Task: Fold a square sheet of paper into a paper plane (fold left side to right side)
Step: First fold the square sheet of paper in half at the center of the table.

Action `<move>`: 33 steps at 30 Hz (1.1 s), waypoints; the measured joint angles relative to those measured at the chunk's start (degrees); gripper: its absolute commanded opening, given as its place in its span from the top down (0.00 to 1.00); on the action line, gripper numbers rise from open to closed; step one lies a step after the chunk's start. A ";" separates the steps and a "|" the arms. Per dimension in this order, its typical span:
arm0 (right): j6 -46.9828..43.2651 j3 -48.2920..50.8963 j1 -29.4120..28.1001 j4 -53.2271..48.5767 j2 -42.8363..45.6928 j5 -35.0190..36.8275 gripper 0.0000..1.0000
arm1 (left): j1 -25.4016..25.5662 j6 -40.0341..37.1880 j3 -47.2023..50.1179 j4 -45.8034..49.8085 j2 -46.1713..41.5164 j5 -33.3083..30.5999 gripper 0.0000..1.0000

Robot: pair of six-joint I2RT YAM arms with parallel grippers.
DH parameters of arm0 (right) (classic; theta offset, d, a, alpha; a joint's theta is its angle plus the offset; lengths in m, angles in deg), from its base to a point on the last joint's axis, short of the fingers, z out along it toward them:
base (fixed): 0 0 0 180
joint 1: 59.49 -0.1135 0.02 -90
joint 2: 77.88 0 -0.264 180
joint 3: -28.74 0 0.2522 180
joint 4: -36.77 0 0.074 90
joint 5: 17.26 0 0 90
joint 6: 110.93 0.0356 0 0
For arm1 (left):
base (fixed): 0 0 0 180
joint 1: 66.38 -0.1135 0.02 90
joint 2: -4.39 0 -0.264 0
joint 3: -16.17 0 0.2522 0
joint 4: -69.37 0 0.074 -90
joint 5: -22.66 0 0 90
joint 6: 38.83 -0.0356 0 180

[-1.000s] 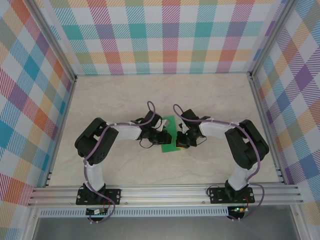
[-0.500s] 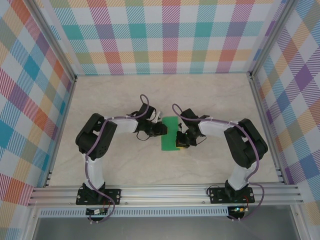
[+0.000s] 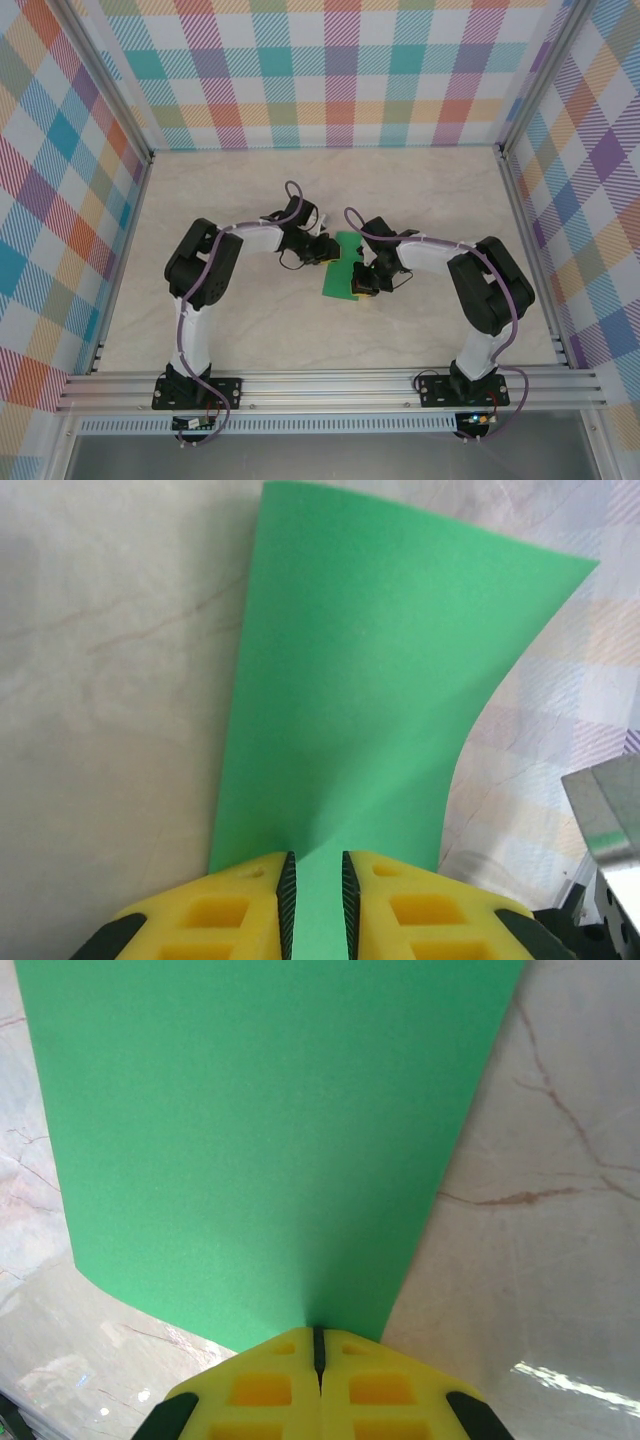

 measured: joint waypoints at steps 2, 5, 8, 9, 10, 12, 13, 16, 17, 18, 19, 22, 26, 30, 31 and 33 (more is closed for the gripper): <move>0.00 0.00 0.00 0.00 0.00 0.00 0.99 | -0.07 0.81 -0.90 -0.02 0.63 0.04 0.79; 0.00 0.00 0.00 0.00 0.00 -0.02 0.99 | -0.07 1.20 -1.99 -0.42 1.42 -0.24 0.80; 0.00 -0.02 0.02 0.00 0.00 -0.04 0.99 | -0.07 1.14 -2.75 -0.55 1.77 -1.20 0.80; 0.00 -0.02 0.02 0.00 0.00 -0.04 0.99 | -0.07 0.92 -3.04 -0.52 1.79 -1.77 0.80; 0.00 -0.02 0.02 0.00 0.00 -0.07 0.99 | -0.04 0.72 -3.45 -0.50 1.84 -2.69 0.80; 0.00 -0.02 0.02 0.00 0.00 -0.07 0.99 | 0.00 0.02 -4.35 -0.35 1.90 -4.35 0.80; 0.00 -0.02 0.02 0.00 0.00 -0.07 0.99 | 0.04 -0.39 -5.05 -0.17 2.03 -5.09 0.80; 0.00 -0.02 0.02 0.00 0.00 -0.07 0.99 | 0.37 -1.07 -7.19 -0.02 2.71 -6.69 0.80; 0.00 -0.07 0.02 -0.02 0.00 -0.07 0.99 | 0.39 -1.27 -7.80 -0.02 3.02 -7.06 0.80; 0.00 -0.11 0.00 -0.07 -0.02 -0.07 0.99 | 0.44 -1.51 -8.31 -0.04 3.32 -7.39 0.80; 0.00 -0.13 0.00 -0.07 -0.02 -0.07 0.99 | 0.44 -1.73 -8.76 0.02 3.63 -7.65 0.80; -0.02 -0.13 0.02 -0.09 -0.02 -0.07 0.99 | 0.44 -2.08 -9.68 0.13 4.59 -8.02 0.80; -0.02 -0.17 0.00 -0.24 -0.04 -0.02 0.99 | 0.48 -2.12 -9.90 0.20 5.49 -8.24 0.80; -0.07 -0.17 0.00 -0.24 -0.04 -0.02 0.99 | 0.63 -2.51 -11.23 1.60 5.95 -8.50 0.79; -0.20 -0.17 0.00 -0.24 -0.04 -0.02 0.99 | 0.68 -2.56 -11.80 2.08 6.25 -8.66 0.79; -0.42 -0.22 0.00 -0.24 -0.09 0.00 0.99 | 0.72 -2.78 -12.92 2.91 6.91 -8.68 0.79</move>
